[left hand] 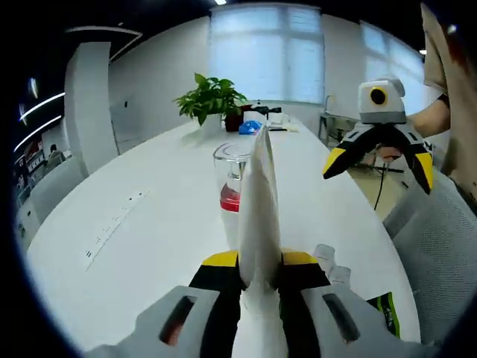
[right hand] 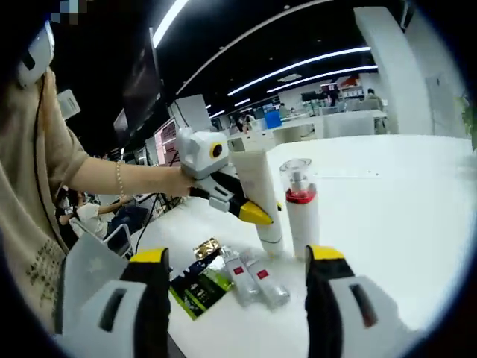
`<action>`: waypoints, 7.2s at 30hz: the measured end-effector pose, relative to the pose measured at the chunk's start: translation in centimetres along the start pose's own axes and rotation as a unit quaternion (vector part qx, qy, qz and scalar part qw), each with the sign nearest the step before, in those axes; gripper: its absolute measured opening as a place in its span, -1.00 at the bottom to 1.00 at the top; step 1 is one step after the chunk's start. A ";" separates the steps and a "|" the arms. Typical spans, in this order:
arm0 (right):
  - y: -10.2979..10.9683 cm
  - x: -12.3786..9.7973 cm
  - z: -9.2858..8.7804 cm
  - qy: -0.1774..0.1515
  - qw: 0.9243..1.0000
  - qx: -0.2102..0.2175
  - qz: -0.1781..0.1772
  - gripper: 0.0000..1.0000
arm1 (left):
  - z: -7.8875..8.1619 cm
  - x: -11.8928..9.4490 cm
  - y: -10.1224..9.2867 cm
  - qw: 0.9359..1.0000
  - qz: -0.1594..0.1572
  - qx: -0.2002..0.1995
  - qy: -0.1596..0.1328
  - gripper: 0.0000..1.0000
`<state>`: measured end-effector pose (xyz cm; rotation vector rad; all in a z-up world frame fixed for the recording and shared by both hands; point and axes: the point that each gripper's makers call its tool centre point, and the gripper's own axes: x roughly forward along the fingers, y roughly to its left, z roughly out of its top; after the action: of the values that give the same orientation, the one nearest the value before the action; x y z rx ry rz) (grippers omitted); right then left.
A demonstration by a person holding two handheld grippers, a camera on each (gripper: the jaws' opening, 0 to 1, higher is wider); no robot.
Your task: Arrange the skincare products in the storage area until every visible bottle or jar stands upright without overlapping.
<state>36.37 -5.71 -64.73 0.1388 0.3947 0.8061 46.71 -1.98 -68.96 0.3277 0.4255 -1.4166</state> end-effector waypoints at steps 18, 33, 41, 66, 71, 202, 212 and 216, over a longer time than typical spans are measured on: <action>-1.1 -2.2 -0.6 0.000 0.999 0.015 -0.042 0.49 | 0.1 0.5 1.0 1.000 -0.003 -0.014 -0.023 -0.67; 1.0 -1.5 -0.1 -0.003 0.999 0.003 -0.032 0.51 | 0.4 -1.6 -0.3 0.999 0.033 -0.030 0.010 -0.35; 2.7 -1.2 -0.1 -0.007 1.000 0.000 -0.027 0.55 | -0.2 -5.0 -1.4 0.995 0.077 -0.063 0.008 0.01; 5.6 -2.3 -3.0 0.016 0.999 0.013 -0.040 0.65 | -2.9 -12.6 -9.8 0.960 0.171 -0.219 -0.036 0.68; 5.9 -2.4 -3.2 0.022 0.999 0.008 -0.037 0.67 | -4.6 -13.9 -12.5 0.951 0.196 -0.239 -0.030 0.78; 14.0 3.7 3.0 0.020 0.972 -0.230 0.046 -0.59 | 5.0 -15.2 -13.6 0.872 0.191 -0.355 -0.278 -0.56; 14.8 0.2 4.3 0.004 0.983 -0.114 0.144 -0.46 | 5.5 -15.0 -14.9 0.937 0.174 -0.237 -0.191 -0.61; 14.8 -0.6 6.7 -0.032 0.982 -0.091 0.160 -0.38 | 5.4 -14.8 -15.3 0.953 0.160 -0.199 -0.160 -0.62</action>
<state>28.66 4.26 -54.38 0.0570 0.2386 1.1486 30.55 6.50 -56.75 -0.1581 0.3609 -1.0132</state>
